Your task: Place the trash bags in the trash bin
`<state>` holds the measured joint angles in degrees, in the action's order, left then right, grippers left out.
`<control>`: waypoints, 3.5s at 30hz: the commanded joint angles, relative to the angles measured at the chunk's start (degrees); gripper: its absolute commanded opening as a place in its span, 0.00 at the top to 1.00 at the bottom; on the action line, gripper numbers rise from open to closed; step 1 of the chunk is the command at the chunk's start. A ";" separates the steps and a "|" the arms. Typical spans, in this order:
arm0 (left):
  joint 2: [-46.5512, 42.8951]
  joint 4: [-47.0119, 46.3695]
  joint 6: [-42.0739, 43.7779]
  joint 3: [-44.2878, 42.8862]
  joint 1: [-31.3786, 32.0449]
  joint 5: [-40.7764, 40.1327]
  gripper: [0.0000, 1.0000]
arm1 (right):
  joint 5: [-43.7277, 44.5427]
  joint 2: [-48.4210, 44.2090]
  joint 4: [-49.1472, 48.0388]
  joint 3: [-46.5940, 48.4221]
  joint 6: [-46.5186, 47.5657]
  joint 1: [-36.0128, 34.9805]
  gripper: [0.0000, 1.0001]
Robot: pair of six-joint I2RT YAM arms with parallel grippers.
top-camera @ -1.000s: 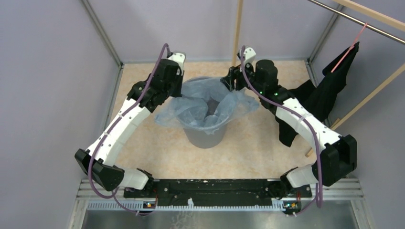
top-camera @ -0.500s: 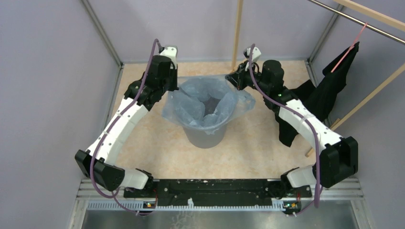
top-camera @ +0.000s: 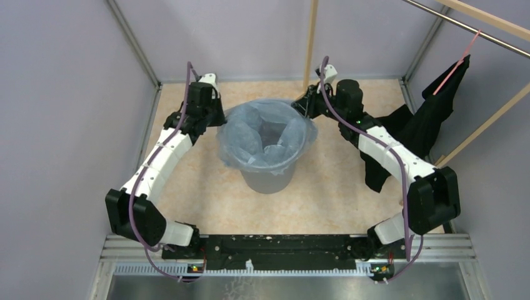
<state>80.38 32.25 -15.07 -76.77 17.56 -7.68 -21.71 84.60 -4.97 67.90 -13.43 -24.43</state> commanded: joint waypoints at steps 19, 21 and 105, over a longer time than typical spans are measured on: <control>-27.04 11.00 -4.97 10.99 -2.62 -2.28 0.01 | 8.66 -6.98 0.95 -8.10 -3.83 1.05 0.89; -29.69 12.28 -5.77 12.44 -2.62 -1.19 0.02 | 10.29 -9.17 1.17 -9.48 -4.84 1.05 0.85; -23.29 -3.21 -15.35 32.92 -2.62 18.24 0.01 | 26.01 -24.65 26.29 -14.90 -7.11 1.06 0.22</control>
<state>60.18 25.56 -32.99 -40.01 14.98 13.47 7.16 58.28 24.71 57.19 -18.85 -23.14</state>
